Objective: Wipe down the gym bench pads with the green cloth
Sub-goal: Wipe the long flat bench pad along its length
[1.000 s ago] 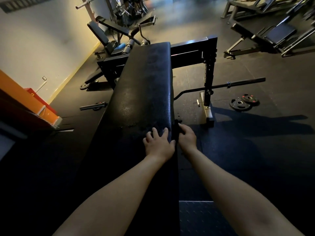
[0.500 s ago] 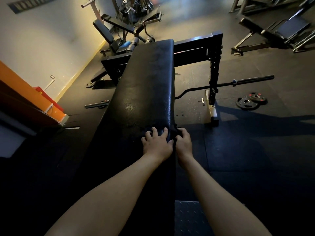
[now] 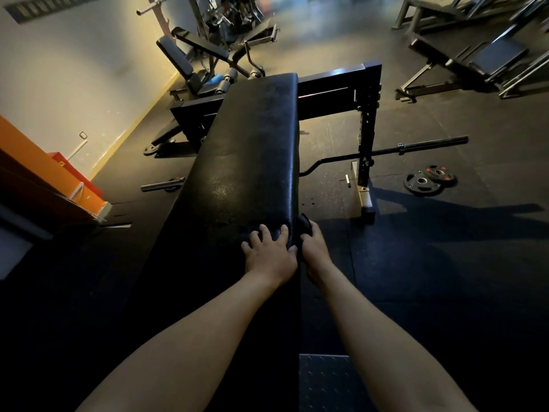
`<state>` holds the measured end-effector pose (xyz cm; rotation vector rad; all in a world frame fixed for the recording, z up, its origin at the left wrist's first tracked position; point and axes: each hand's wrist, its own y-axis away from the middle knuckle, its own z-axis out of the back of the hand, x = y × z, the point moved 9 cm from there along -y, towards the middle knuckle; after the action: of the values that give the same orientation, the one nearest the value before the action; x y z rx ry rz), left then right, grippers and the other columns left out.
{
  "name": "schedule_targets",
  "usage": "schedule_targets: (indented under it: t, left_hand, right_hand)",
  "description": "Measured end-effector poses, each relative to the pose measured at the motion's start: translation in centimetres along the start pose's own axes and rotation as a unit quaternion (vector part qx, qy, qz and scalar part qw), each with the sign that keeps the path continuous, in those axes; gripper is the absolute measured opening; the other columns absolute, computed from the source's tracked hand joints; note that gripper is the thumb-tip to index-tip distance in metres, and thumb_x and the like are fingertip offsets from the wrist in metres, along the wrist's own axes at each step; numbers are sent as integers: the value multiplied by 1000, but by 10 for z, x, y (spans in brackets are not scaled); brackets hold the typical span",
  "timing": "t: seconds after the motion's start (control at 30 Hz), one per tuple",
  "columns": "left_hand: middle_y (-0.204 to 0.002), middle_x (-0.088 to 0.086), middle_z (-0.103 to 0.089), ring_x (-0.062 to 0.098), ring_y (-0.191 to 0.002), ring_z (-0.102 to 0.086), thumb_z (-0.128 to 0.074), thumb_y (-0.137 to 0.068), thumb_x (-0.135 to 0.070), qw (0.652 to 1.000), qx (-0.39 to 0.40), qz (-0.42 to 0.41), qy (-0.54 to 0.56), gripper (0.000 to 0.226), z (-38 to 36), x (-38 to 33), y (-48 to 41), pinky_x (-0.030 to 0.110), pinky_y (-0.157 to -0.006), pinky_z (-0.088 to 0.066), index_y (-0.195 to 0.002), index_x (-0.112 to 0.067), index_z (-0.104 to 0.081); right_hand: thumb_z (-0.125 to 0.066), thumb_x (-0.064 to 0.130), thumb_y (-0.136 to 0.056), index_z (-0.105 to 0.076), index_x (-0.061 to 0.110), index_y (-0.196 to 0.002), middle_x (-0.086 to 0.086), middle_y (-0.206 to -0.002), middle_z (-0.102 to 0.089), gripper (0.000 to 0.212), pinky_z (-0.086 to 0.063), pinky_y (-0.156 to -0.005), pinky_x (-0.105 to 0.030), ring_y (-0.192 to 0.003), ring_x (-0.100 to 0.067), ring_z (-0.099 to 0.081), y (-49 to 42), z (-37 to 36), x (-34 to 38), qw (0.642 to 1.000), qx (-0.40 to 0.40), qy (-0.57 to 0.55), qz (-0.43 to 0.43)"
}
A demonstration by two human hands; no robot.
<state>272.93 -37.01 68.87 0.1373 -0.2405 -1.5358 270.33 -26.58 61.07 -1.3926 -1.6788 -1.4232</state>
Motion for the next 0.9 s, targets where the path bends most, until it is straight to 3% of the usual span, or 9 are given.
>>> schedule_targets:
  t: [0.13, 0.33, 0.43, 0.53, 0.63, 0.8, 0.9]
  left_hand:
    - [-165, 23, -7, 43, -148, -11, -28, -103, -51, 1000, 11, 0, 2, 63, -1, -2, -2, 60, -117, -15, -160, -32, -9]
    - [-164, 23, -8, 43, -148, -12, -27, -103, -51, 1000, 6, -9, -5, 62, -2, 1, -3, 60, -116, -16, -160, -33, -9]
    - [-164, 23, -10, 43, -147, -14, -28, -103, -49, 1000, 4, -13, -17, 60, -2, 1, -6, 60, -114, -18, -159, -34, -10]
    - [-163, 23, -11, 43, -146, -15, -29, -103, -48, 1000, 1, -15, -22, 60, -3, 2, -6, 60, -114, -20, -159, -33, -11]
    - [-164, 23, -10, 43, -146, -15, -27, -103, -51, 1000, -1, -15, -19, 61, -4, 2, -7, 60, -114, -20, -159, -33, -11]
    - [-164, 24, -9, 43, -146, -14, -24, -103, -53, 1000, 0, -24, -6, 61, -5, 1, -8, 60, -113, -19, -159, -33, -10]
    - [-164, 24, -8, 43, -148, -12, -22, -104, -53, 999, 10, -33, -7, 61, -4, 2, -8, 60, -114, -18, -160, -33, -9]
  right_hand:
    - [-43, 16, -96, -61, 37, -113, 2, -109, -68, 32, -51, -98, -48, -105, -21, -63, 22, 11, -24, 995, -60, 77, -3]
    - [-47, 15, -95, -57, 26, -136, 2, -130, -56, 44, -44, -107, -38, -120, -15, -53, -8, 2, 13, 988, -76, 120, 68]
    - [-46, 25, -93, -55, 34, -136, 1, -134, -56, 45, -47, -105, -47, -123, -19, -54, -31, -12, 39, 984, -38, 150, 86]
    - [-45, 20, -90, -53, 33, -138, -2, -137, -55, 51, -47, -105, -49, -124, -21, -53, -36, -15, 32, 981, -6, 181, 67]
    - [-44, 26, -80, -59, 33, -132, -2, -128, -61, 54, -48, -103, -49, -117, -21, -58, -13, -2, 17, 979, -40, 186, 68]
    - [-48, 18, -92, -68, 27, -115, 2, -107, -69, 33, -51, -95, -44, -102, -16, -61, 35, 13, 1, 978, -81, 178, 78]
    - [-49, 13, -93, -65, 25, -127, -1, -121, -66, 40, -48, -103, -42, -114, -18, -59, 30, 12, 13, 972, -91, 202, 81]
